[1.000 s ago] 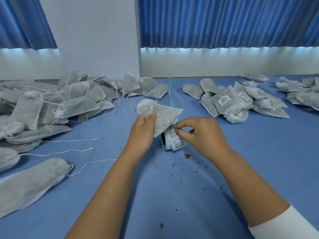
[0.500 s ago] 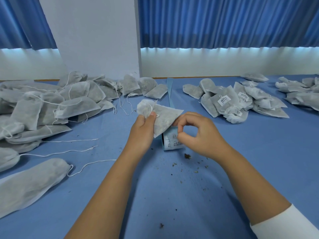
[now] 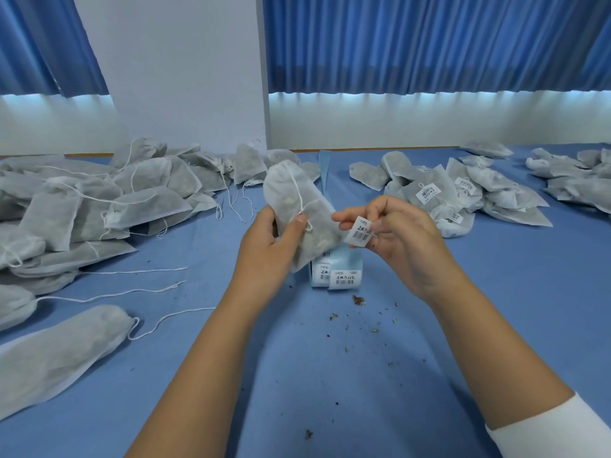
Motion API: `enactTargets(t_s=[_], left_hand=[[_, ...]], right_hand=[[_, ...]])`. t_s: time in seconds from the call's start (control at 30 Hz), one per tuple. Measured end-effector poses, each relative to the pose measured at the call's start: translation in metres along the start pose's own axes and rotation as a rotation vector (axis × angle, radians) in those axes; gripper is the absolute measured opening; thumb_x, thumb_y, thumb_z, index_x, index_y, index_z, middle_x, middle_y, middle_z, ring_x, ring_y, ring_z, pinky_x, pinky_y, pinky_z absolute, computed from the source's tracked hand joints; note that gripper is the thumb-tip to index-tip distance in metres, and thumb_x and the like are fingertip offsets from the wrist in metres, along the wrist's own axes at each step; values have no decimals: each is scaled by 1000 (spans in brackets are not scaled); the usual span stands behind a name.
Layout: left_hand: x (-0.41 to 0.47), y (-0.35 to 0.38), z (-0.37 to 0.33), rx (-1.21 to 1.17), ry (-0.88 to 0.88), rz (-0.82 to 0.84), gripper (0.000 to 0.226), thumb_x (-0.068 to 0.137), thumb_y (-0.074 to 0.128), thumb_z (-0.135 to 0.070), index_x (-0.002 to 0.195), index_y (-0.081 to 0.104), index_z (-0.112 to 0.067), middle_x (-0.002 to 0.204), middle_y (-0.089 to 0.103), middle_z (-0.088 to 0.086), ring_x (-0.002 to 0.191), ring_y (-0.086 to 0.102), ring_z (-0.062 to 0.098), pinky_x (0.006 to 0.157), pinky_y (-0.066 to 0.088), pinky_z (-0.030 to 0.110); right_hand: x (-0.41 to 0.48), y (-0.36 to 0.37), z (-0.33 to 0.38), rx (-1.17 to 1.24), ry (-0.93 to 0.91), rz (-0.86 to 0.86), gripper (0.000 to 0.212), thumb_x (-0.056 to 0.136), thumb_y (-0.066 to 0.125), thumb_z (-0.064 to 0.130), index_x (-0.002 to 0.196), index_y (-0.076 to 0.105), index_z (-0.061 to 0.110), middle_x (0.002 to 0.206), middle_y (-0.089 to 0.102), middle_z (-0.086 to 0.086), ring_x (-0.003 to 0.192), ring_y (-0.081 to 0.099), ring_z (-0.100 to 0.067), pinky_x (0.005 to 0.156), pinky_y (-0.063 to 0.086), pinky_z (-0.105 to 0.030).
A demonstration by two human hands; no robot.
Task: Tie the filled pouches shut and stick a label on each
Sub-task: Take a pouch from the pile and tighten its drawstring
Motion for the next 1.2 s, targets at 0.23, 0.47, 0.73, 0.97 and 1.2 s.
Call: enactTargets(t_s=[0.23, 0.47, 0.73, 0.97, 1.2], left_hand=[[-13, 2, -12, 15, 10, 206, 20, 86, 76, -17, 105, 71, -14, 94, 77, 3, 91, 73, 24, 88, 57, 48], [-10, -2, -10, -40, -3, 267, 21, 85, 76, -10, 105, 73, -14, 94, 78, 0, 91, 74, 19, 89, 58, 43], [-10, -3, -8, -43, -9, 365, 24, 82, 78, -10, 105, 74, -18, 95, 78, 0, 90, 75, 16, 81, 60, 28], [-13, -2, -10, -35, 12, 415, 25, 82, 79, -11, 105, 74, -19, 96, 78, -1, 92, 74, 15, 82, 59, 28], [-17, 9, -15, -24, -18, 146, 36, 93, 64, -43, 89, 73, -8, 84, 70, 15, 76, 59, 18, 72, 49, 42]], right_hand=[[-2, 4, 5, 46, 30, 26, 10, 78, 45, 2, 73, 50, 9, 113, 71, -17, 109, 67, -30, 85, 57, -36], [1, 3, 2, -142, 72, -106, 12, 73, 59, 16, 66, 68, 19, 118, 70, 4, 107, 66, -19, 89, 52, -38], [1, 1, 0, -300, 123, -189, 30, 85, 64, 12, 61, 72, 28, 114, 68, 19, 95, 63, 4, 77, 40, -21], [0, 5, -5, -483, 38, -231, 11, 80, 76, 21, 73, 70, 25, 113, 65, 16, 111, 57, 5, 91, 47, -27], [-3, 14, -9, -535, -77, -259, 16, 79, 79, 19, 87, 66, 24, 100, 68, 15, 88, 62, -6, 64, 44, -15]])
Point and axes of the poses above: each hand's wrist, its own x-axis towards the middle knuckle, its own y-axis out of the palm, z = x × y, the point moved 1 cm from there along x, towards the middle knuckle
